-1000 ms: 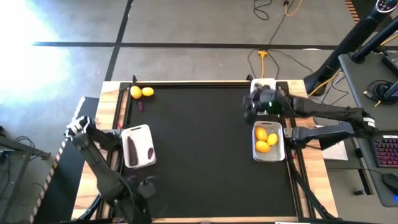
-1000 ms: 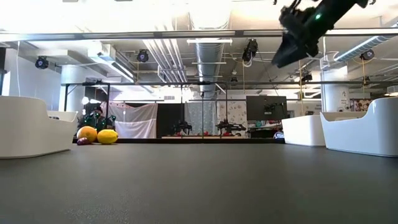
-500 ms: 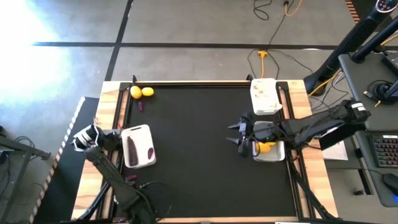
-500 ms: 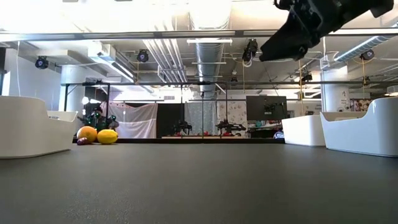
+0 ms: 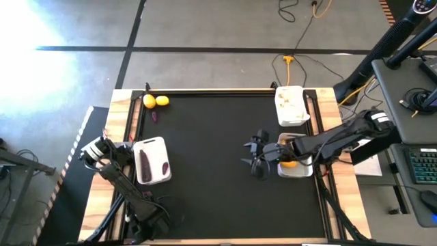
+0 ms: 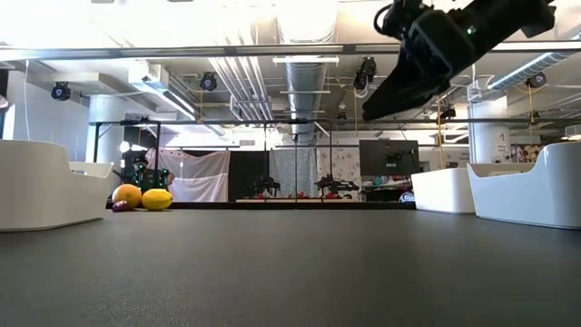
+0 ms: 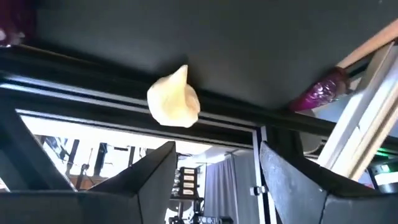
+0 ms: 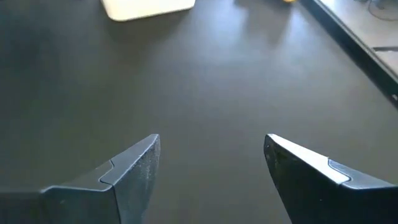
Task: Sort produce into baskets
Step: Put the garlic into the top white bin
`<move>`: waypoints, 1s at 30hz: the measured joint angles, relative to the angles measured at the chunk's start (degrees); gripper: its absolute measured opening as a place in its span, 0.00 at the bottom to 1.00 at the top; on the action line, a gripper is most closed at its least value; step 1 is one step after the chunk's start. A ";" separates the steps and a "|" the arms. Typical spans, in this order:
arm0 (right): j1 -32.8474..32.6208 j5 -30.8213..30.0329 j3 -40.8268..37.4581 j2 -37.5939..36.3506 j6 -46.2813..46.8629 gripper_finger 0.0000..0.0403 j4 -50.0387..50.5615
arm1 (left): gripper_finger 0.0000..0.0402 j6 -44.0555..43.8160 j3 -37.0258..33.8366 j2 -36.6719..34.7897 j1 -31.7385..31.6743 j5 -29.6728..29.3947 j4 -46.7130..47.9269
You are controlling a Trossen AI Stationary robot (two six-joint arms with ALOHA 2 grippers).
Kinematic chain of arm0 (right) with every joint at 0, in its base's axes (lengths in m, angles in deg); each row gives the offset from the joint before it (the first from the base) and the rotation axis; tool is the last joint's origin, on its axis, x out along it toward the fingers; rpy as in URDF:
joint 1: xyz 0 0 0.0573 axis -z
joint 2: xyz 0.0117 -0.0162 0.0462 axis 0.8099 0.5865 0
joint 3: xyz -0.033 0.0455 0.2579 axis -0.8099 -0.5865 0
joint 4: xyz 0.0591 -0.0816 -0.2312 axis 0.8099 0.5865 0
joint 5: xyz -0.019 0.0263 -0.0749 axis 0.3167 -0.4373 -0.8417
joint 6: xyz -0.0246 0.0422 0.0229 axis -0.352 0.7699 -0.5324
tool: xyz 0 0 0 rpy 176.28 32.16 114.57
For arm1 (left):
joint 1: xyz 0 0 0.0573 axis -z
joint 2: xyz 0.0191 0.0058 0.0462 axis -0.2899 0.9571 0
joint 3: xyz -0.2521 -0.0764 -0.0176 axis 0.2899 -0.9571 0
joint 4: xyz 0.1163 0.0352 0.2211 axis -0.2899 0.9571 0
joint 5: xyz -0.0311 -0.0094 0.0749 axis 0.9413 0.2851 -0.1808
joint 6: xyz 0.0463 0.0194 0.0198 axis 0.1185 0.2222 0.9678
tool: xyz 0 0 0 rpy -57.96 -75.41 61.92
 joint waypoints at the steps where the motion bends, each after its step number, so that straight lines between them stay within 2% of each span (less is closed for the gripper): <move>1: 0.00 0.02 0.00 0.43 0.36 0.71 -0.09 | 0.54 0.06 -0.45 0.00 0.00 -0.04 -0.51; 19: 0.02 0.63 0.00 1.68 2.47 0.74 -0.42 | 0.54 3.13 -7.92 0.04 0.37 -0.73 -4.74; 30: 0.02 0.64 0.00 1.65 2.03 0.74 -0.39 | 0.53 5.46 -8.72 2.32 1.70 -0.37 -8.37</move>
